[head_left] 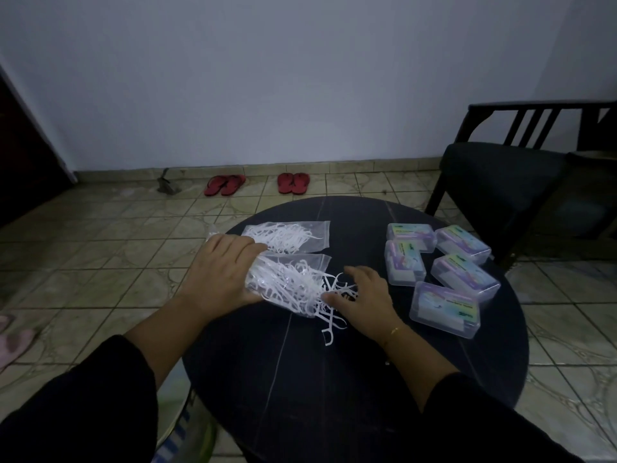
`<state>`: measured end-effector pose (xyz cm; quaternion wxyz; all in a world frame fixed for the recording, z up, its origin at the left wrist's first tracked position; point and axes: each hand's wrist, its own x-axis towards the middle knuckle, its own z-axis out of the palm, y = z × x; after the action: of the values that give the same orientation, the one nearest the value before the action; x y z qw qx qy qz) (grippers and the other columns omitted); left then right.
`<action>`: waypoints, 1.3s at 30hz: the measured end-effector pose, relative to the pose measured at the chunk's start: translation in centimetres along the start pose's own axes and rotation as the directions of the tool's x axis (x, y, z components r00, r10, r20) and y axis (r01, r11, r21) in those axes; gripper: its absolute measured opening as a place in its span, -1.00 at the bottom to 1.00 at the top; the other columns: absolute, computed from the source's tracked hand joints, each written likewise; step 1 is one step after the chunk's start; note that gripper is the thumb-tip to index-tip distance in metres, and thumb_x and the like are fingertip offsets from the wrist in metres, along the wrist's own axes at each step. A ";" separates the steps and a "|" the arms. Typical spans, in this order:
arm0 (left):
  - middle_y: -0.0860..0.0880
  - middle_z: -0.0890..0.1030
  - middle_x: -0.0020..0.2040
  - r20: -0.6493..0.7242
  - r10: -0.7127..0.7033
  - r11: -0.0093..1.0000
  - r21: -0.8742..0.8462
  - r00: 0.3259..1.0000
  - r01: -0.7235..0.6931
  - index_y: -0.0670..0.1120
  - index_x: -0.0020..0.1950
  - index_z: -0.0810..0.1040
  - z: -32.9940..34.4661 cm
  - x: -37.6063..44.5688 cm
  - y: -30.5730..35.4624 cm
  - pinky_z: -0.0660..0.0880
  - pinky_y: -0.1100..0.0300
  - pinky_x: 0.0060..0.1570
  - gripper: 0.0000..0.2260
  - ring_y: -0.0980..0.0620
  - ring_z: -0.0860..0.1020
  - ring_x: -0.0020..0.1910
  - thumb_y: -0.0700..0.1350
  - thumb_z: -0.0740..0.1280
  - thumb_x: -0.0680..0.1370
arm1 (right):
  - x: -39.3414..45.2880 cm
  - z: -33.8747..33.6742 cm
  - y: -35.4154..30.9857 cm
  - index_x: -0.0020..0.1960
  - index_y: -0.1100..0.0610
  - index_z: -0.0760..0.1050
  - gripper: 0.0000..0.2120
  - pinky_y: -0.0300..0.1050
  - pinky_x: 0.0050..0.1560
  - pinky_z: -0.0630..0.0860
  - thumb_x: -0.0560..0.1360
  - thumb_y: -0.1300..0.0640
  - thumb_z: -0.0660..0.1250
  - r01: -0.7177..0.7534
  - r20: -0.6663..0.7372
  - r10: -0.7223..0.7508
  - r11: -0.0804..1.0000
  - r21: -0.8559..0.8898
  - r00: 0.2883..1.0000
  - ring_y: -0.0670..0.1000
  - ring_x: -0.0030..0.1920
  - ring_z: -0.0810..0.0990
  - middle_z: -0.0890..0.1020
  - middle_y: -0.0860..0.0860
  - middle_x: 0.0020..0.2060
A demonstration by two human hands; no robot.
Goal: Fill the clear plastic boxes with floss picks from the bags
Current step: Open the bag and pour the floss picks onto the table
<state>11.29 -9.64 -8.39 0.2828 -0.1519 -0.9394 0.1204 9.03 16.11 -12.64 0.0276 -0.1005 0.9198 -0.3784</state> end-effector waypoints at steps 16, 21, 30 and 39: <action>-0.12 0.58 0.06 0.002 0.030 0.999 0.045 1.000 -0.030 -0.13 0.19 0.54 -0.2 0.2 -1.3 0.27 0.04 0.12 -0.28 -0.12 0.53 0.01 0.35 0.44 0.24 | 0.1 -0.3 0.2 0.47 0.01 0.20 -0.33 0.08 0.43 0.15 0.42 0.04 0.36 -0.023 -0.103 0.026 0.999 0.034 0.994 0.06 0.44 0.18 0.27 0.01 0.42; -0.12 0.59 0.07 -0.021 0.051 0.998 0.036 0.998 -0.050 -0.13 0.19 0.54 -0.7 0.6 -0.9 0.25 0.05 0.13 -0.25 -0.10 0.52 0.02 0.29 0.54 0.16 | 0.5 0.5 -1.0 0.43 -0.11 0.28 -0.32 0.14 0.41 -0.02 0.38 -0.29 0.34 0.104 0.071 -0.086 0.941 -0.323 0.994 0.04 0.50 -0.06 0.07 -0.04 0.50; -0.12 0.57 0.06 -0.018 0.085 0.996 0.030 0.996 -0.085 -0.14 0.20 0.51 -1.2 1.3 -1.7 0.29 0.03 0.11 -0.29 -0.10 0.49 0.01 0.38 0.20 0.31 | 0.7 0.2 -0.5 0.09 -0.09 0.57 -0.77 0.05 0.31 0.09 0.47 -0.11 0.33 0.057 0.002 -0.060 0.946 -0.320 0.998 -0.02 0.44 0.09 0.31 -0.11 0.39; -0.12 0.58 0.08 0.002 0.093 0.995 0.030 0.996 -0.093 -0.15 0.21 0.54 -1.4 1.7 -1.4 0.28 0.02 0.15 -0.24 -0.11 0.53 0.03 0.42 0.17 0.31 | 0.2 0.7 -0.8 0.44 -0.11 0.21 -0.31 0.11 0.39 0.04 0.38 -0.23 0.35 0.064 0.024 -0.060 0.959 -0.278 0.998 0.02 0.48 0.03 0.18 -0.08 0.46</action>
<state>10.42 -10.13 -6.02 0.2787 -0.1910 -0.9296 0.1476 9.01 15.05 -12.55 0.0082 -0.1349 0.9600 -0.2452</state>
